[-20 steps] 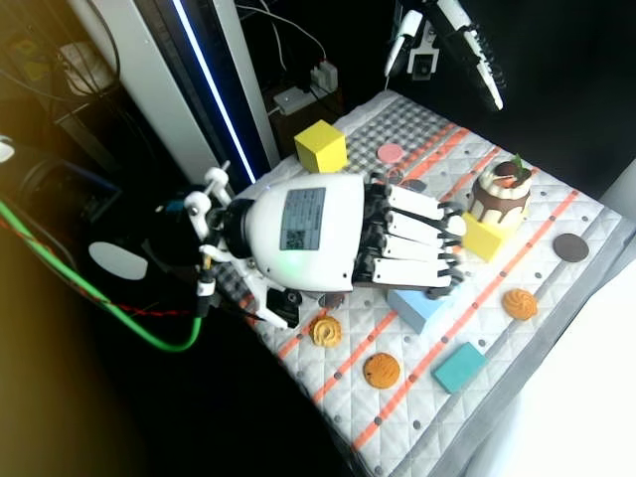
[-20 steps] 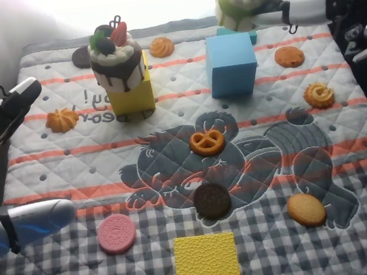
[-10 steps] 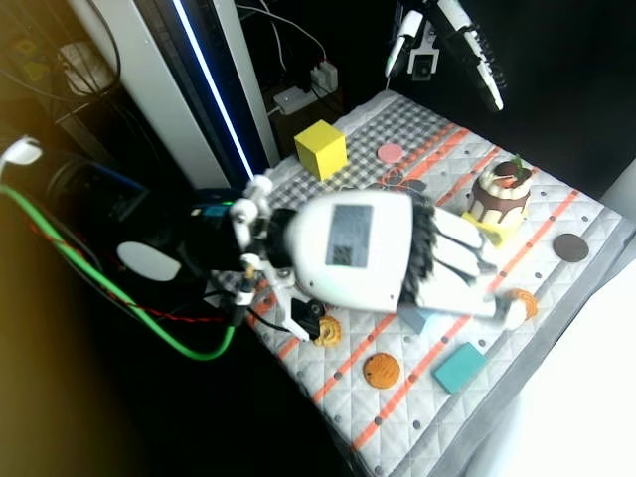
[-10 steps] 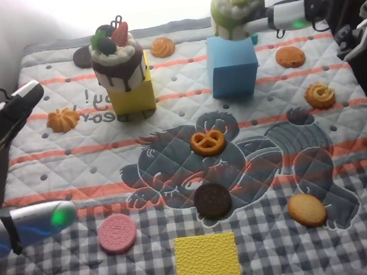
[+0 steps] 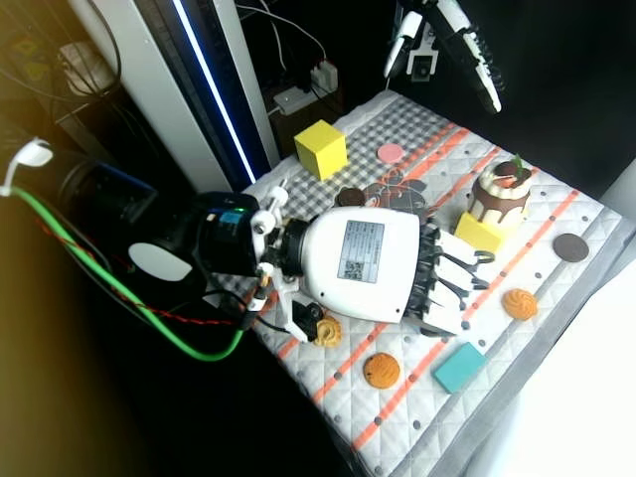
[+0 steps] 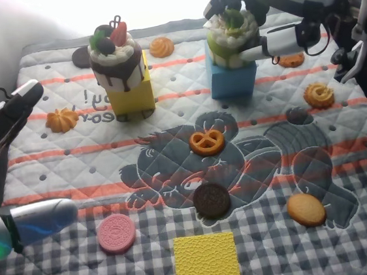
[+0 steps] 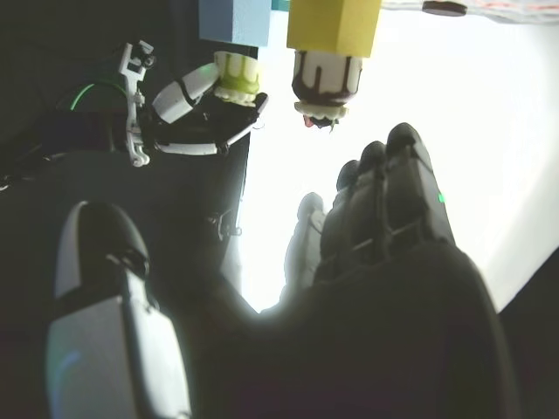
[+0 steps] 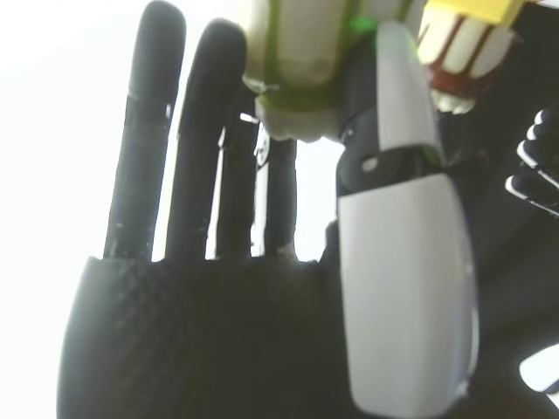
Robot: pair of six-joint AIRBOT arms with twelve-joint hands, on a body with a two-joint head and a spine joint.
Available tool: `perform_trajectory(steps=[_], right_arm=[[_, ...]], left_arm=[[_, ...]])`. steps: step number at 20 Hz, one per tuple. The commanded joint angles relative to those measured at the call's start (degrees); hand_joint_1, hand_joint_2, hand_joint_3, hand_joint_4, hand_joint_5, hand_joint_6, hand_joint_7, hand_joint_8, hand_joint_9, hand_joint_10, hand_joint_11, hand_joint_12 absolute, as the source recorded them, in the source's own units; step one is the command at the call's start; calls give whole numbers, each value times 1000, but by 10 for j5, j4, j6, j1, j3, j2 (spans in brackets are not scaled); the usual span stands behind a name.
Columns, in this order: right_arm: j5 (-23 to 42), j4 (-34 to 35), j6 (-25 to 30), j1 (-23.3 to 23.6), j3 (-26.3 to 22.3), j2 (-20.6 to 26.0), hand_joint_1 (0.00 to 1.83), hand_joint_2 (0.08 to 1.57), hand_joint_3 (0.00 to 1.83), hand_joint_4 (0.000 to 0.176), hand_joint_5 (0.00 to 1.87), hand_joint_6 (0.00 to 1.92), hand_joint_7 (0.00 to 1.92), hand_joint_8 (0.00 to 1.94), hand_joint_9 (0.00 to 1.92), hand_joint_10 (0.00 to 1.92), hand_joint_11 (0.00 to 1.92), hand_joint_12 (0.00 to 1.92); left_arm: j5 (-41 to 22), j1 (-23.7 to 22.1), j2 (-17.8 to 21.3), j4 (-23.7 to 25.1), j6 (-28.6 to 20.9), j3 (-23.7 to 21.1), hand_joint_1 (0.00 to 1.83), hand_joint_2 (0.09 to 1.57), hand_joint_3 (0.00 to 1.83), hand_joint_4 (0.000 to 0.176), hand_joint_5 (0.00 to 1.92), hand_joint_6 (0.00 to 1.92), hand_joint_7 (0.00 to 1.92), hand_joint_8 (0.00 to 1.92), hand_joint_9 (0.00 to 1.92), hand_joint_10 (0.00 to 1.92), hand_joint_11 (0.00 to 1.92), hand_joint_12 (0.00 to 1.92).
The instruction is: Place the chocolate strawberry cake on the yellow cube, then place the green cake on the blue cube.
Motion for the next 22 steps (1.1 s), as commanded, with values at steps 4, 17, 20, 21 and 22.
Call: perform_trajectory(steps=[4,17,20,21,22], right_arm=[[65,5,-1,-6,-6,0,1366,1138,0,0,886,1080,955,960,848,1307,636,1269],[60,7,-1,-24,-8,0,1043,1198,0,24,810,1229,827,544,887,247,527,1121],[60,13,-1,-33,-9,0,367,1274,1,0,763,42,779,15,811,44,492,947],[60,14,-1,-36,-10,0,528,1289,2,0,751,9,746,2,813,19,517,885],[60,16,-1,-38,-10,0,633,1251,0,0,719,0,710,0,784,2,482,843]], left_arm=[[-72,-3,-1,4,-6,2,717,861,3,175,0,0,0,0,0,0,0,0],[-77,-2,-2,2,-10,2,720,832,0,176,0,0,0,0,0,0,0,0],[-77,-1,-2,2,-10,1,710,854,1,176,0,0,0,0,0,0,0,0],[-77,-1,-2,1,-11,1,698,855,2,172,0,0,0,0,0,0,0,0],[-77,-1,-2,1,-11,1,708,846,0,174,0,0,0,0,0,0,0,0]])
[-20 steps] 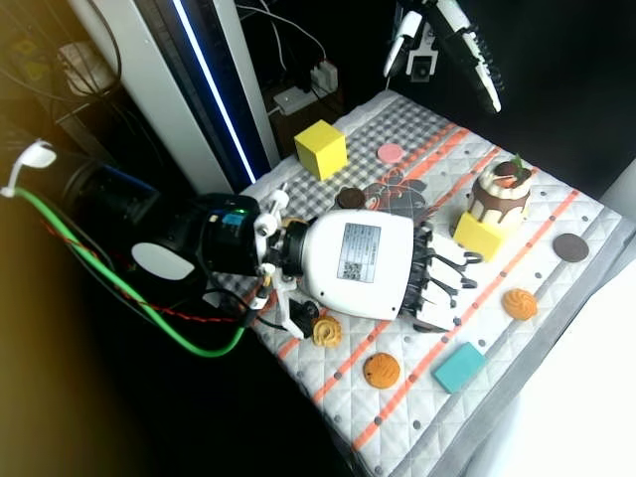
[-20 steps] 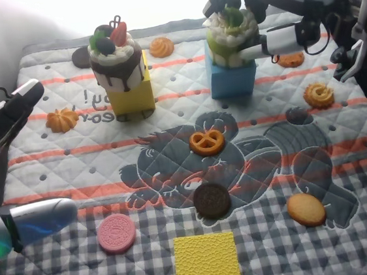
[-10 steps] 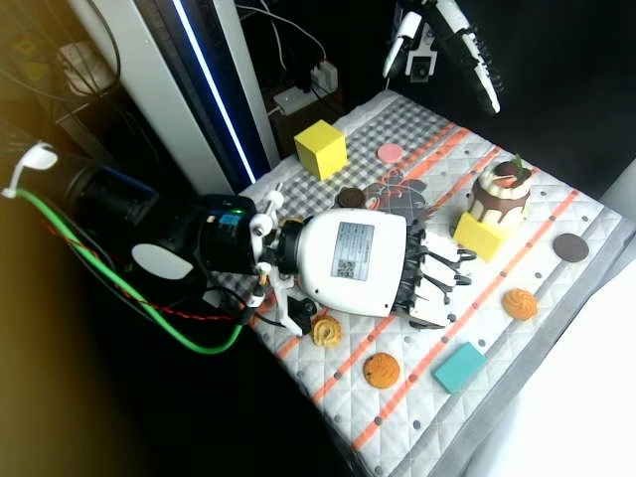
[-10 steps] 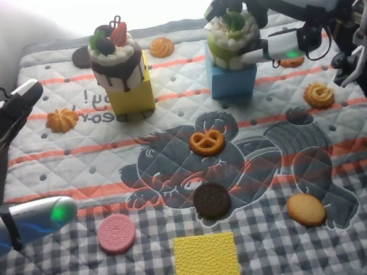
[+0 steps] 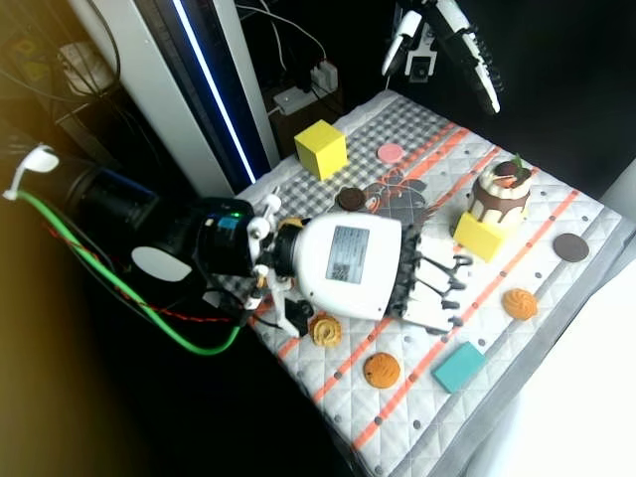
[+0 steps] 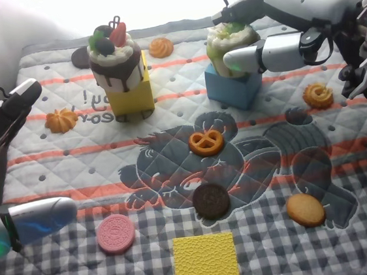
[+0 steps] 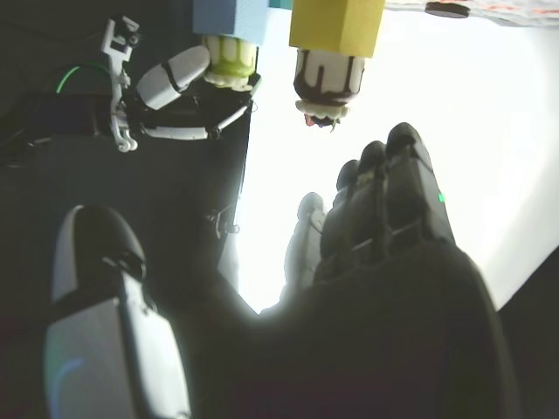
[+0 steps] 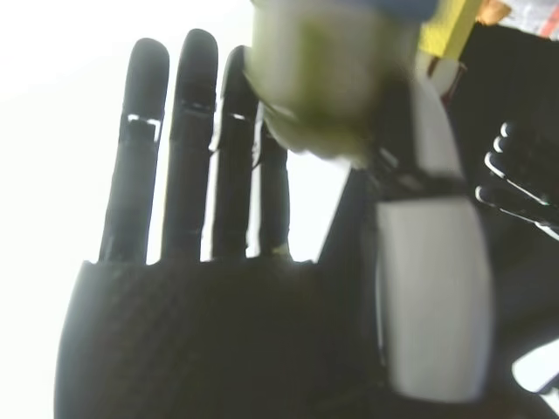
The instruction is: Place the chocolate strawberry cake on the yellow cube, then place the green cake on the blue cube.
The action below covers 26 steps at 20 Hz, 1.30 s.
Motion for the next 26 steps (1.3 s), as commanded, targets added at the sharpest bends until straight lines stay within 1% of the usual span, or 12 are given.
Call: perform_trajectory(steps=[1,8,9,10,13,14,16,18,21,22,24,26], right_arm=[[41,0,1,0,-3,-3,680,1245,0,0,702,0,693,0,763,1,462,833],[41,5,1,-6,-3,-3,793,1209,0,0,673,1,671,0,714,2,390,871],[41,6,1,-6,-3,-3,829,1207,0,0,687,5,692,7,748,14,429,887],[41,6,1,-7,-4,-2,836,1207,0,0,687,4,689,5,751,14,437,888],[41,7,1,-10,-5,-1,914,1213,0,0,642,0,667,0,717,1,349,946],[41,8,1,-12,-5,-1,878,1171,0,39,526,0,489,0,460,0,87,886],[41,8,1,-14,-6,1,843,1163,0,48,492,0,438,0,408,0,46,871],[41,8,1,-18,-8,4,714,1143,0,87,386,0,320,0,303,0,0,848],[41,11,1,-24,-9,6,787,1129,0,87,345,0,290,0,277,0,0,770],[41,12,1,-26,-9,7,782,1129,0,89,332,0,277,0,262,0,0,728],[41,13,1,-28,-10,8,719,1121,0,86,318,0,267,0,242,0,0,684],[41,13,1,-28,-11,9,714,1113,0,96,296,0,247,0,226,0,0,659]], left_arm=[[-74,-3,-2,4,-6,1,712,852,0,176,0,0,0,0,0,0,0,0],[-77,-3,-2,4,-7,1,718,854,2,175,0,0,0,0,0,0,0,0],[-78,-3,-2,4,-8,1,714,852,1,160,0,0,0,0,0,0,0,0],[-79,-2,-2,4,-8,0,709,853,1,170,0,0,0,0,0,0,0,0],[-81,-1,-2,4,-9,0,686,855,2,156,0,0,0,0,0,0,0,0],[-81,0,-2,4,-10,-1,708,867,6,142,0,0,0,0,0,0,0,0],[-82,1,-2,4,-11,-1,714,867,6,151,0,0,0,0,0,0,0,0],[-83,1,-2,4,-12,-1,699,871,7,159,0,0,0,0,0,0,0,0],[-84,3,-2,4,-12,-1,713,873,6,172,0,0,0,0,0,0,0,0],[-84,3,-2,4,-13,-1,709,876,7,161,0,0,0,0,0,0,0,0],[-85,4,-2,4,-13,-1,695,881,9,169,0,0,0,0,0,0,0,0],[-85,4,-2,4,-13,-1,682,884,9,156,0,0,0,0,0,0,0,0]])
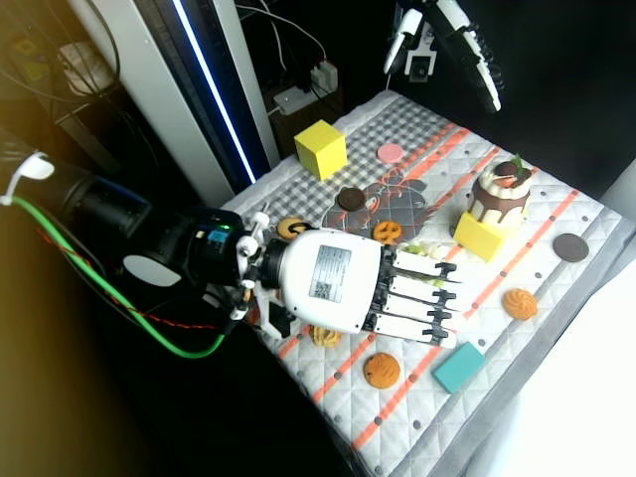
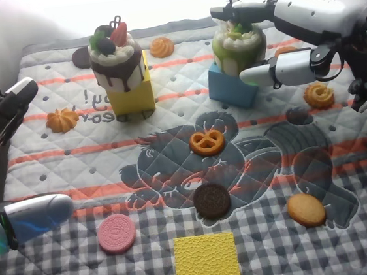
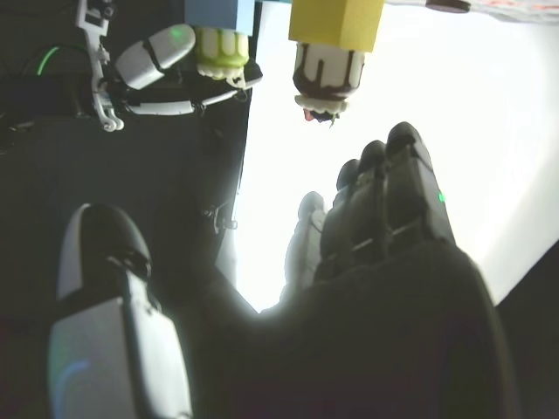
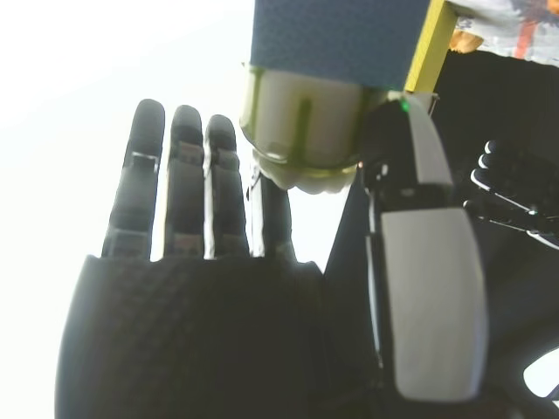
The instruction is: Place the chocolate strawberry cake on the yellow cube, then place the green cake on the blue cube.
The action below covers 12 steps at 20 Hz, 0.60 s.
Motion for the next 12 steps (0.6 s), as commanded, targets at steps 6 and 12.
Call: perform_trajectory(steps=[6,12], right_arm=[[38,0,-3,-1,-4,1,736,1118,2,116,223,0,180,0,215,0,0,685],[38,3,-3,-2,-3,1,527,1120,0,137,138,0,113,1,127,0,0,562]], left_arm=[[-75,0,-2,6,-7,-1,726,885,5,165,0,0,0,0,0,0,0,0],[-76,1,-2,5,-7,-1,709,891,5,175,0,0,0,0,0,0,0,0]])
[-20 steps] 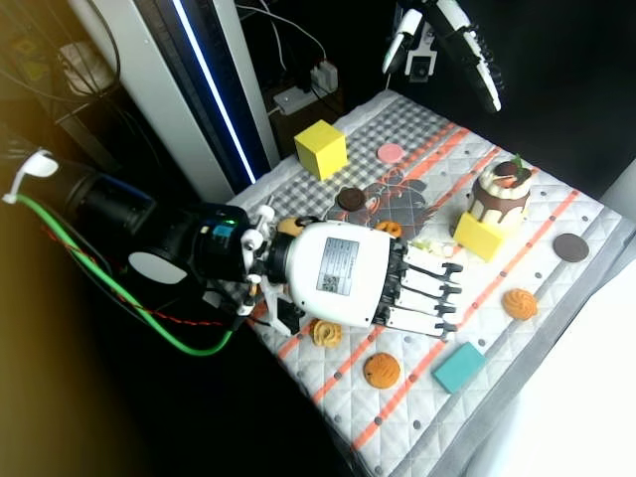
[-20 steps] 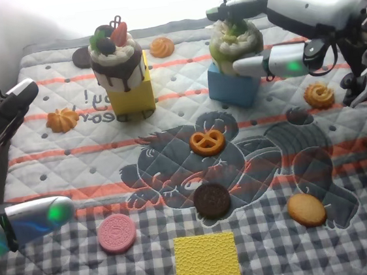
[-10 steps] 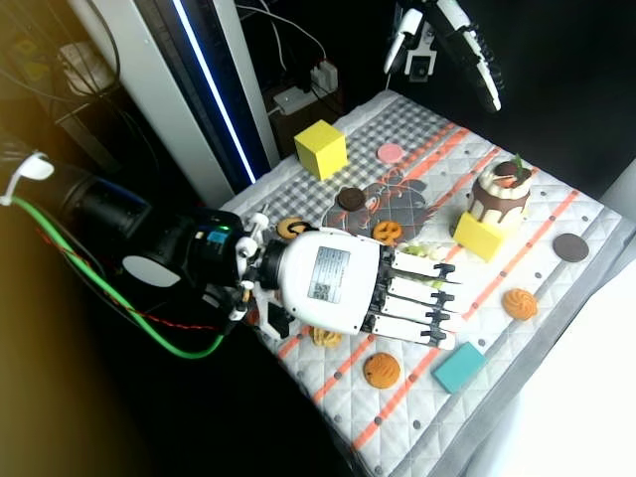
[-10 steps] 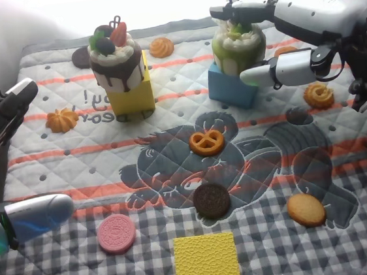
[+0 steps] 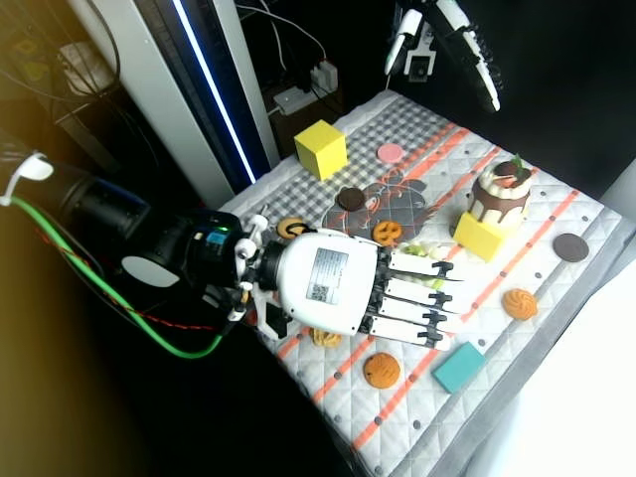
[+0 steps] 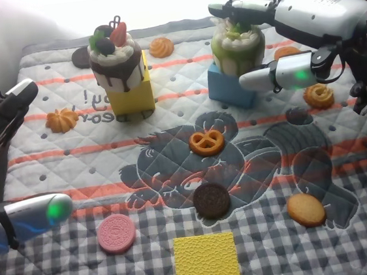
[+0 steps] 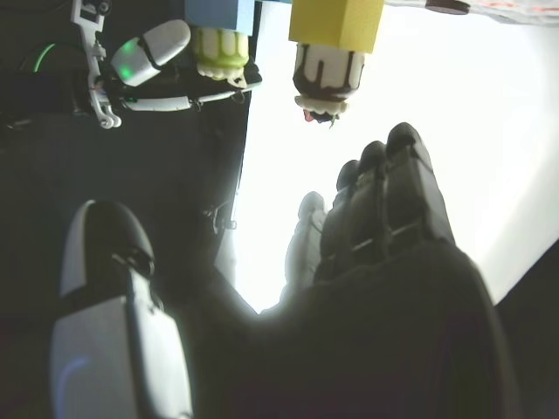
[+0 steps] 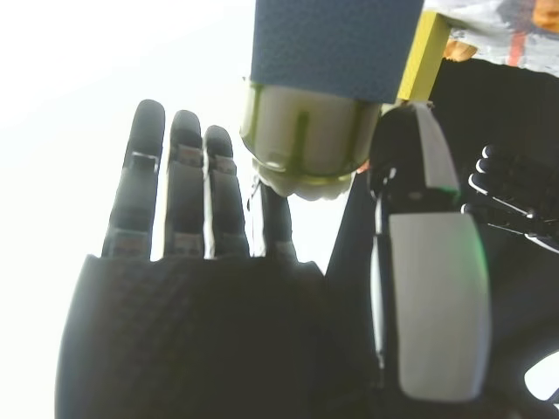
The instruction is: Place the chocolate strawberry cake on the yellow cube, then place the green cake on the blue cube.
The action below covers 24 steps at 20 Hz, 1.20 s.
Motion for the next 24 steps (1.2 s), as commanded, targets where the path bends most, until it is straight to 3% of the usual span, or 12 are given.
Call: perform_trajectory(steps=[1,6,8,9,10,13,15,16,17,20,22,24], right_arm=[[44,1,-2,1,-2,1,479,1124,1,140,126,0,106,0,123,0,0,520],[45,3,-2,1,1,1,299,1095,0,133,130,0,101,0,129,1,0,550],[45,5,-2,1,4,1,326,1114,2,144,124,0,100,1,139,3,0,587],[45,7,-2,1,5,1,347,1125,3,145,122,0,97,0,137,1,0,575],[45,8,-2,1,6,1,344,1131,2,139,124,0,108,2,158,5,0,632],[45,8,-2,1,7,1,368,1158,5,148,116,0,119,2,172,5,0,678],[45,11,-2,1,9,1,377,1162,2,154,123,2,141,5,187,6,0,714],[45,12,-2,1,9,2,347,1144,0,167,120,0,141,2,205,8,0,737],[45,13,-2,1,10,3,287,1123,0,174,109,0,126,0,209,5,0,774],[45,15,-2,1,10,5,248,1074,0,175,113,0,97,0,186,1,0,807],[45,17,-2,1,10,5,302,1088,1,167,118,4,104,5,200,4,0,824],[46,19,-2,1,10,5,400,1102,1,170,125,6,94,2,142,3,0,672]], left_arm=[[-76,0,-2,5,-5,0,701,898,8,176,0,0,0,0,0,0,0,0],[-76,0,-4,4,-5,0,694,898,6,176,0,0,0,0,0,0,0,0],[-76,1,-4,3,-5,0,670,893,2,157,0,0,0,0,0,0,0,0],[-77,1,-4,3,-5,0,679,884,0,161,0,0,0,0,0,0,0,0],[-77,2,-4,3,-5,0,678,883,0,146,0,0,0,0,0,0,0,0],[-77,2,-4,3,-5,0,684,892,1,171,0,0,0,0,0,0,0,0],[-79,3,-4,2,-5,0,686,891,1,172,0,0,0,0,0,0,0,0],[-79,4,-5,2,-6,-1,663,906,8,153,0,0,0,0,0,0,0,0],[-80,4,-5,1,-6,0,688,902,5,164,0,0,0,0,0,0,0,0],[-80,4,-6,1,-7,0,691,892,0,171,0,0,0,0,0,0,0,0],[-81,5,-6,0,-7,0,689,890,0,157,0,0,0,0,0,0,0,0],[-81,6,-6,0,-7,-1,693,876,0,159,0,0,0,0,0,0,0,0]])
